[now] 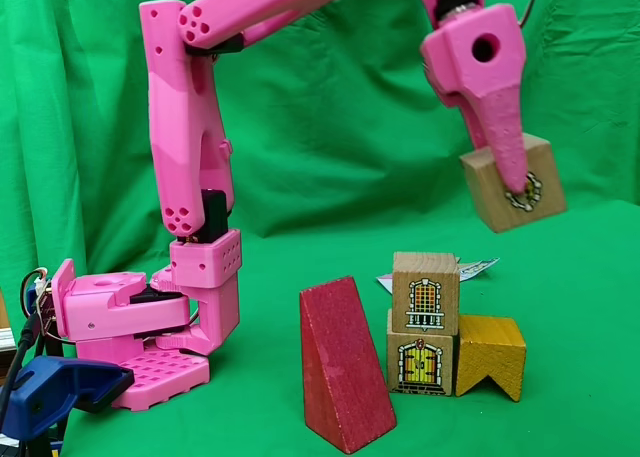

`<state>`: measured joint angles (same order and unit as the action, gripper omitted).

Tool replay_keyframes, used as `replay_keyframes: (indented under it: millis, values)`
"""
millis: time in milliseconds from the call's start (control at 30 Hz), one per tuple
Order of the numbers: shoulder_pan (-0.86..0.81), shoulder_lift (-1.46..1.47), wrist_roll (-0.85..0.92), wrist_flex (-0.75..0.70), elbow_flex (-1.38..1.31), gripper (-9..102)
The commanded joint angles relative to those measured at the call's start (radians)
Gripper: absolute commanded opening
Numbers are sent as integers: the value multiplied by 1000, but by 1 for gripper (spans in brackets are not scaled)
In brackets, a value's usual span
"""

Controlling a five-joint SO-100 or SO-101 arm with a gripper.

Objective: Grasp some building blocks and build the house on the picture.

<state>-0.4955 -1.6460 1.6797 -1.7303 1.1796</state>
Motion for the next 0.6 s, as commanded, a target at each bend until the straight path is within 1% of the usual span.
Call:
replay_keyframes:
  millis: [0,233,400,567]
  values:
    - [20,-69,-9,-54,-44,18]
    - [29,-51,-8,-64,-25,18]
    - [31,-46,-8,-121,-23,18]
    - [31,8,-8,-121,-21,18]
